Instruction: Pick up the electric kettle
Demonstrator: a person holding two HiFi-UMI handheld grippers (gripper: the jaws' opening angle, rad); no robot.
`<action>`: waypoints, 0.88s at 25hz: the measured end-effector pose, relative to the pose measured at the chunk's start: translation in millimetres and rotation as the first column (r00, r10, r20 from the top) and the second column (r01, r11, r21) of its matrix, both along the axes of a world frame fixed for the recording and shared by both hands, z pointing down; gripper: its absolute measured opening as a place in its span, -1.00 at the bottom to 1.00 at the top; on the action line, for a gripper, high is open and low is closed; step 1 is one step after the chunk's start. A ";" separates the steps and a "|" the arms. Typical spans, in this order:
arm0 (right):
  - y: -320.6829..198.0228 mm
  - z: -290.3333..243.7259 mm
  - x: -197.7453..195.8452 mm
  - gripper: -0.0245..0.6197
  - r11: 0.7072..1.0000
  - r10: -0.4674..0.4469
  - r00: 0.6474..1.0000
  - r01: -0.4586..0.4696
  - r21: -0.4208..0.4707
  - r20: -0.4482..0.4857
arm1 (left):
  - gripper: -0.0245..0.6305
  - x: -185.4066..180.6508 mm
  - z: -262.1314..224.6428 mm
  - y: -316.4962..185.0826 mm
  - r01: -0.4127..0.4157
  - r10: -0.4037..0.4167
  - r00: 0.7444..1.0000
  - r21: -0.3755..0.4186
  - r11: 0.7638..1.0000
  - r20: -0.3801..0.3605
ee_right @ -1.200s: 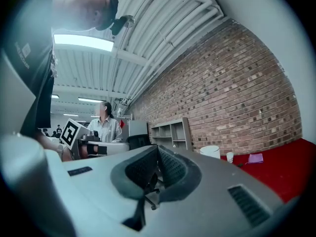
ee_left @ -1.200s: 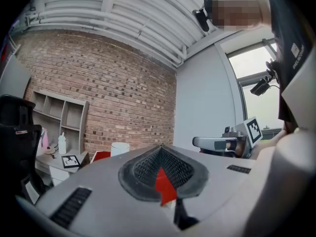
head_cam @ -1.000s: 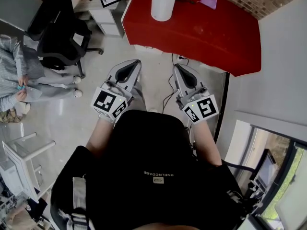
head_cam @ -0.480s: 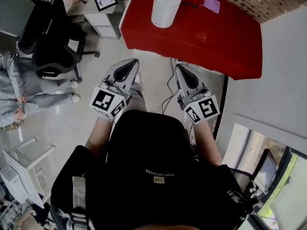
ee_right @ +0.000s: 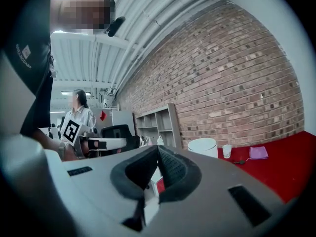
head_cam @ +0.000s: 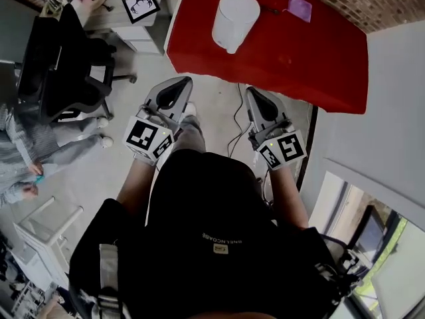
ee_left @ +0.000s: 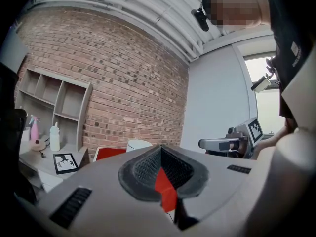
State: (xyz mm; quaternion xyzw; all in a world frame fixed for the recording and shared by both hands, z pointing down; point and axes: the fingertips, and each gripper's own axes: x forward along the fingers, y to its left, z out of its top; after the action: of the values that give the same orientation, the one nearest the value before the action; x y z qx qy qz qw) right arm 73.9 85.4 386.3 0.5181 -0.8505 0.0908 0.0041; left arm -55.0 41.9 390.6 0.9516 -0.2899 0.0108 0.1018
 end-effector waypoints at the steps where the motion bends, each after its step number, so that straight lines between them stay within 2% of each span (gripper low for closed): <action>1: -9.5 1.2 0.5 -0.91 1.000 0.007 1.000 -0.007 -0.005 0.000 | -0.91 0.4 1.4 -9.4 -0.008 0.008 1.000 -0.007 1.000 0.001; 15: -127.9 11.6 -1.8 -0.90 0.993 0.095 0.995 -0.096 -0.071 -0.018 | -0.91 0.7 20.1 -129.0 -0.121 0.122 0.993 -0.070 0.990 0.000; 22: -164.4 24.2 1.5 -0.68 0.985 0.122 0.991 -0.128 -0.118 -0.059 | -0.91 -9.5 29.5 -173.3 -0.148 0.147 0.989 -0.101 0.984 -0.018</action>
State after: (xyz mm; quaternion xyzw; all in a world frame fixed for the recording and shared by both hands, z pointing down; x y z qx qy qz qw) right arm 75.4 -79.0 410.5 0.5714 -0.8088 0.1291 0.0519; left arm -64.5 -131.5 420.1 0.9640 -0.2174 0.0281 0.1505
